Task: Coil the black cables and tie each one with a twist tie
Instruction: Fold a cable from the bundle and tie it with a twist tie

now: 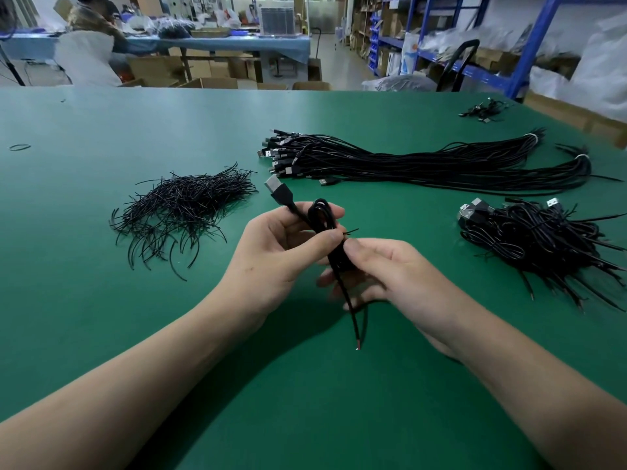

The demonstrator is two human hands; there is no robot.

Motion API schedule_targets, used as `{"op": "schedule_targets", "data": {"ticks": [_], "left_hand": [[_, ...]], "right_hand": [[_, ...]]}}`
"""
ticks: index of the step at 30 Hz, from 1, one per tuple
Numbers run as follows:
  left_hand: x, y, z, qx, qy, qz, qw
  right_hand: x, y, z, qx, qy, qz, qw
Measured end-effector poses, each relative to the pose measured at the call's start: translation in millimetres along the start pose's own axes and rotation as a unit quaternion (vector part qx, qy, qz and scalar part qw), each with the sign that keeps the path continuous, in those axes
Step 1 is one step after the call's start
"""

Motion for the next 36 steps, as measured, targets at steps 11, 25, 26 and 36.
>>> {"op": "schedule_targets", "data": {"ticks": [11, 25, 26, 36], "left_hand": [[3, 5, -3, -0.036, -0.038, -0.015, 0.999], [4, 14, -5, 0.066, -0.034, -0.057, 0.996], [4, 14, -5, 0.067, -0.032, -0.061, 0.995], [3, 11, 1, 0.053, -0.027, -0.054, 0.997]], "right_hand": [[0, -15, -6, 0.070, -0.053, 0.083, 0.993], [0, -9, -3, -0.194, 0.004, 0.023, 0.981], [0, -9, -4, -0.205, 0.006, 0.020, 0.979], [2, -5, 0, -0.203, 0.030, -0.012, 0.979]]}}
Point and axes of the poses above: each hand's wrist, its own x-axis away from the middle knuckle, its own y-axis out of the palm, z = x × y, the point moved 6 cm from there along -x, towards the middle knuckle, and after that the axes turned 1 degree about x, right-handed, at the moved point
